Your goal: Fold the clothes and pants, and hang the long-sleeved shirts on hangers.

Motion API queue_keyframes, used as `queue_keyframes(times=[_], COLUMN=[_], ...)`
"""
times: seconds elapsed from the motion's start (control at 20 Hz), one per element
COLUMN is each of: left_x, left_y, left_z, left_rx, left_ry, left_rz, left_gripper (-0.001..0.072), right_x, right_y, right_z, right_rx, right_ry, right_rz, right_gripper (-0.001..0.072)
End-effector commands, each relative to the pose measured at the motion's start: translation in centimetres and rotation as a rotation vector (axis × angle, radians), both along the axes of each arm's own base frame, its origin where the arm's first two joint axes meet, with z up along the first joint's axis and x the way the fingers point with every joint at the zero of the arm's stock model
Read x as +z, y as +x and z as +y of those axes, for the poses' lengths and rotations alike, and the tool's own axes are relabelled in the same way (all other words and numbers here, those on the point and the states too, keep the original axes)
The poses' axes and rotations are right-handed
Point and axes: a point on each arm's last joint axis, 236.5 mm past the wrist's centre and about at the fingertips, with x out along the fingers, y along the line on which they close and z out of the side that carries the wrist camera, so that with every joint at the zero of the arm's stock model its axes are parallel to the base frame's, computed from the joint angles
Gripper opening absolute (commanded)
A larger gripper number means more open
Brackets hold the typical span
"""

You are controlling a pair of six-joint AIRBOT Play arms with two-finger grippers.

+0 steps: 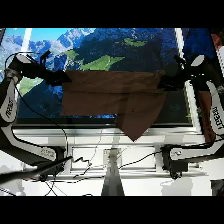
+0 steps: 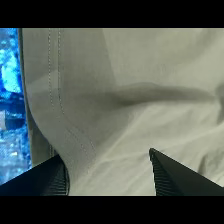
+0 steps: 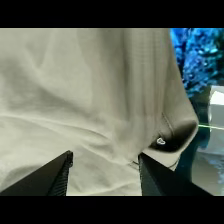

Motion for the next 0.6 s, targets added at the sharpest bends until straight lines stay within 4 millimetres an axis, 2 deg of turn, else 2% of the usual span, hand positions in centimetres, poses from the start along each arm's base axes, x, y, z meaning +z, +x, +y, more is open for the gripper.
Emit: queue_keyframes(times=[0.0,0.05,0.15,0.25,0.3,0.4,0.5,0.55], left_x=[1.0,2.2,4.9,8.3,10.1,12.3,12.9,12.4], left_y=[0.2,0.0,-1.2,-2.5,-3.0,-4.5,-6.4,-7.2], left_z=[0.7,1.8,4.2,6.5,7.7,9.7,10.8,11.1], left_rx=[0.012,0.024,0.040,0.051,0.073,0.134,0.208,0.259], left_ry=[-0.007,-0.007,0.016,0.028,0.043,0.075,0.087,0.096], left_rz=[-0.012,-0.024,-0.041,-0.098,-0.141,-0.210,-0.259,-0.275], left_gripper=[0.0564,0.0560,0.0500,0.0464,0.0464,0.0464,0.0464,0.0465], right_x=[1.3,2.6,5.3,6.9,6.9,5.6,3.7,2.8], right_y=[-0.2,-0.5,-1.9,-4.9,-6.8,-10.9,-14.1,-15.4], right_z=[-1.2,-2.1,-3.7,-4.5,-4.5,-3.7,-1.5,-0.1], right_rx=[-0.005,0.009,0.025,0.012,-0.011,-0.056,-0.116,-0.160], right_ry=[-0.060,-0.108,-0.183,-0.212,-0.208,-0.184,-0.113,-0.061], right_rz=[-0.045,-0.075,-0.111,-0.116,-0.108,-0.067,-0.020,0.020], right_gripper=[0.0449,0.0449,0.0448,0.0448,0.0448,0.0443,0.0371,0.0371])
